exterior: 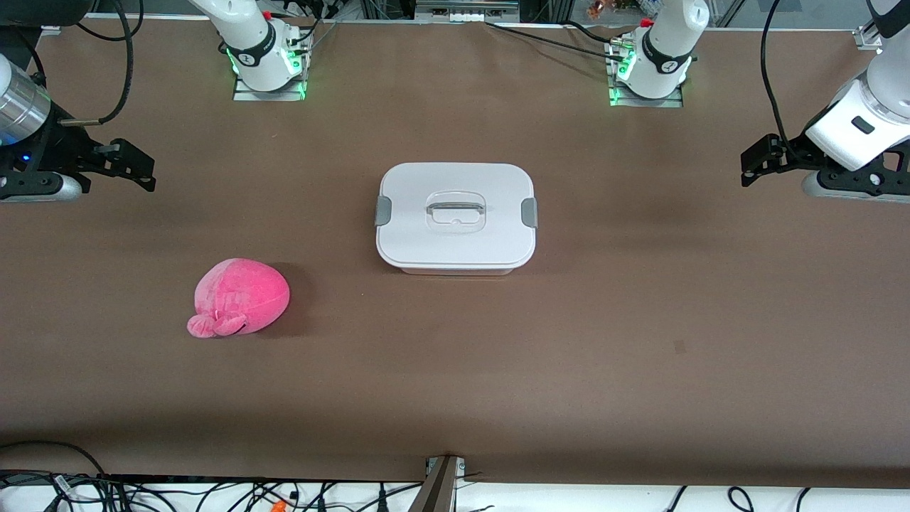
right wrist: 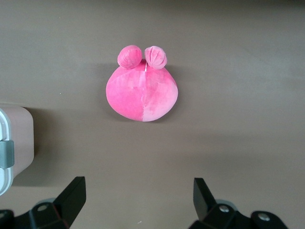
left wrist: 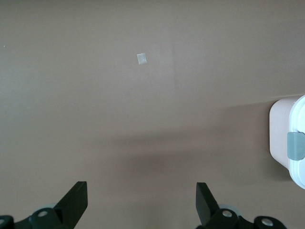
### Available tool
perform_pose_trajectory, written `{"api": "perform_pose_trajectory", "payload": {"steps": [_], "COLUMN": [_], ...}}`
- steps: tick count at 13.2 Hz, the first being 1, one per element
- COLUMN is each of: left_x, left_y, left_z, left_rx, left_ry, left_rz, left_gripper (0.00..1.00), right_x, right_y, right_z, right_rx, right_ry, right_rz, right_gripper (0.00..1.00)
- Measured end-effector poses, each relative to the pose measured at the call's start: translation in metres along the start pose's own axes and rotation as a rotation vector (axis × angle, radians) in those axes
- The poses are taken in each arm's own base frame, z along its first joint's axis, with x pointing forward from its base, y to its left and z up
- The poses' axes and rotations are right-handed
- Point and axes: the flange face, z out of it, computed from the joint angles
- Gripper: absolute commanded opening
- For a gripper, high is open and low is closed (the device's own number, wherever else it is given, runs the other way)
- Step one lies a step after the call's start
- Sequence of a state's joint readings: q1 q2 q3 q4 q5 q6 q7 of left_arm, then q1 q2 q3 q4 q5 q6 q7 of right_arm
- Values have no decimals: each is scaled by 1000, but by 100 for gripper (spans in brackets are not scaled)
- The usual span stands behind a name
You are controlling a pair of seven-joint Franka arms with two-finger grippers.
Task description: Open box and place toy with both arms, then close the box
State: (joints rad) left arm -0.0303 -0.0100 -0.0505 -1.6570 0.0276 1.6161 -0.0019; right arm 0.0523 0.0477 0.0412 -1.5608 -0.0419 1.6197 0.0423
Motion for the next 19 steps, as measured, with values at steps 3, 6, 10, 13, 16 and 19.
{"api": "perform_pose_trajectory", "payload": {"steps": [3,6,10,13,16,19], "left_x": [0,0,-5,-3,0,4], "left_y": [0,0,0,-2,-2,1], "left_z": [1,2,9,13,13,22], "left_rx": [0,0,0,13,17,12], "left_ry": [-4,-7,-71,-82,-80,-101], "left_rz": [0,0,0,1,17,119], "left_gripper": [100,100,100,100,100,100], "right_x": [0,0,0,0,0,0], "right_y": [0,0,0,0,0,0], "right_z": [0,0,0,0,0,0], "right_rx": [0,0,0,0,0,0], "right_ry": [0,0,0,0,0,0], "right_rz": [0,0,0,0,0,0], "right_gripper": [100,100,100,100,100,100]}}
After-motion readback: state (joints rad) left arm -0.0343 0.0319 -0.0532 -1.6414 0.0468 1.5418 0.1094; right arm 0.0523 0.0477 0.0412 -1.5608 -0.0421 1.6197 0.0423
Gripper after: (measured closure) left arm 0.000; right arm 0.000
